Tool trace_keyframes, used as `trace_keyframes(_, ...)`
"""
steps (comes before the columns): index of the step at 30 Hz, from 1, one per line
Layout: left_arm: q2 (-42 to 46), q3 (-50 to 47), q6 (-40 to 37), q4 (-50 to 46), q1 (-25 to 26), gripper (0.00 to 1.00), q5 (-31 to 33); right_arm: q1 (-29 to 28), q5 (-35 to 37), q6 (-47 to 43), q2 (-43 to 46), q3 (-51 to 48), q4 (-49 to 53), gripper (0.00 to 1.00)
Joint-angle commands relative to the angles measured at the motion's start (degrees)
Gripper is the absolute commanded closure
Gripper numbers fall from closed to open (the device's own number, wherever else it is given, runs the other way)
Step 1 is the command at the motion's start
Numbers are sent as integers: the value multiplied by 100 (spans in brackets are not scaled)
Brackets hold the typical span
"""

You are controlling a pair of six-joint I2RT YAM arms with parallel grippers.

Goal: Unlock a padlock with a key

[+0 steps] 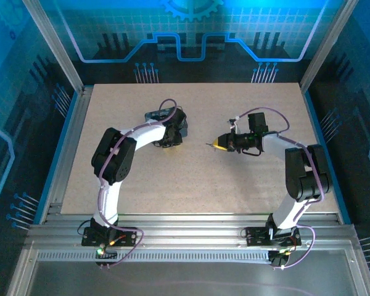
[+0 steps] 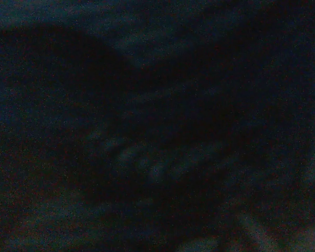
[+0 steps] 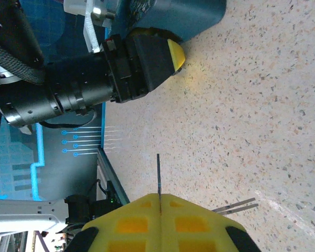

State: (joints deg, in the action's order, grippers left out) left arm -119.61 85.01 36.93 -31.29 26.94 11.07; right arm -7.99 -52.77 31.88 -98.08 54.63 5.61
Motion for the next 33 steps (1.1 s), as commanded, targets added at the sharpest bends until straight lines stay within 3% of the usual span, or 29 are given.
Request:
trace_keyframes(1, 484, 37, -146, -337, -71, 100, -1318, -107, 28, -144, 282, -100, 167, 100)
trace_keyframes(11, 1157, 135, 355, -421, -354, 100, -3199, -267, 186, -226, 782, -122, 415, 100)
trace_keyframes(21, 1814, -664, 2472, 1457, -600, 100, -4702, -657, 429, -39, 1383, 20, 331, 100)
trace_keyframes(28, 2116, -1405, 4034, 2976, -598, 100, -4929, -1004, 858, -15, 1686, 66, -178, 100)
trace_keyframes(33, 2233, -1636, 4384, 3221, -593, 100, -4922, -1082, 891, 140, 1377, 116, -613, 100)
